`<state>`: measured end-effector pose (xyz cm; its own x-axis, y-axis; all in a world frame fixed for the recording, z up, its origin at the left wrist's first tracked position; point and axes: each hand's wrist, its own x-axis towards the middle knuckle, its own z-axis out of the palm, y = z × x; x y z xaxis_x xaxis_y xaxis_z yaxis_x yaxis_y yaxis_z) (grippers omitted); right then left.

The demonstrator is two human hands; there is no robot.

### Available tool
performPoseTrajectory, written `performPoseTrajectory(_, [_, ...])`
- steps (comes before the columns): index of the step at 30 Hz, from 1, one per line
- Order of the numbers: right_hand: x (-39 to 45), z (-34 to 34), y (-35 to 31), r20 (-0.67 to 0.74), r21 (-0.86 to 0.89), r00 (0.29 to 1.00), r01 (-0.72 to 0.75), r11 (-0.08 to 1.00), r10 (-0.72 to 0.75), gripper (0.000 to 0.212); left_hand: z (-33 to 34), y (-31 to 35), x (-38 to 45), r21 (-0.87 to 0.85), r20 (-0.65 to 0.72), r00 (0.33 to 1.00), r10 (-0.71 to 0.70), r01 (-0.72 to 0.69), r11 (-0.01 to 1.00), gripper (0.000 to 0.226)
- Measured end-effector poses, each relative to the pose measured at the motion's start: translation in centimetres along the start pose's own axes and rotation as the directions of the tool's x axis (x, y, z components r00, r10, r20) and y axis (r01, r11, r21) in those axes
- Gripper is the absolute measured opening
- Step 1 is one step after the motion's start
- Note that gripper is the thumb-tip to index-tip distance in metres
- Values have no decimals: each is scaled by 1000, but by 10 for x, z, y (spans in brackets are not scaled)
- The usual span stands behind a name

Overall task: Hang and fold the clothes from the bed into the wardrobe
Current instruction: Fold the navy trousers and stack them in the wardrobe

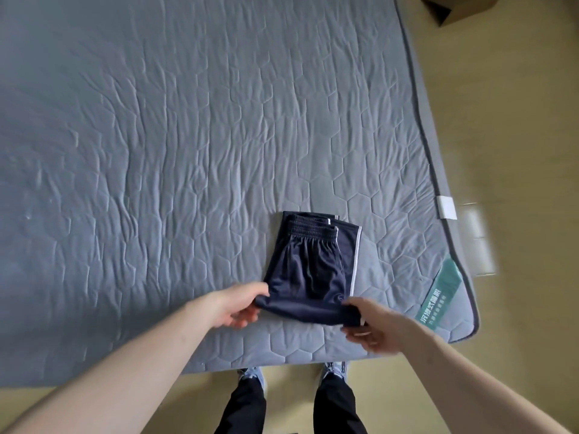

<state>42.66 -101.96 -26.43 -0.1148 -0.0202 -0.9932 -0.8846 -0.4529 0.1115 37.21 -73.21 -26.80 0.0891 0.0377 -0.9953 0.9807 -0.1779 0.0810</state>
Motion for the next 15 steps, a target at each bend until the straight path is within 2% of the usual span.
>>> performPoseTrajectory(4, [-3, -16, -57, -119, 136, 986, 130, 982, -114, 32, -6, 57, 11, -188, -130, 987, 90, -114, 975, 23])
performPoseTrajectory(7, [5, -24, -89, -181, 274, 961, 252, 928, -208, 45, -8, 89, 29, -293, -235, 957, 171, -237, 926, 38])
performPoseTrajectory(9, [14, -26, -104, -240, 337, 929, 352, 873, -282, 49, -7, 104, 46, -305, -282, 930, 238, -322, 896, 45])
performPoseTrajectory(11, [23, -24, -107, -328, 249, 878, 437, 864, -350, 46, -4, 107, 58, -262, -358, 885, 297, -400, 878, 39])
performPoseTrajectory(13, [38, -21, -103, -424, -20, 801, 457, 889, -422, 52, -2, 101, 75, -110, -434, 842, 320, -402, 909, 36])
performPoseTrajectory(15, [52, -17, -93, -459, -240, 754, 403, 883, -469, 68, 1, 88, 92, 18, -441, 843, 308, -335, 942, 53])
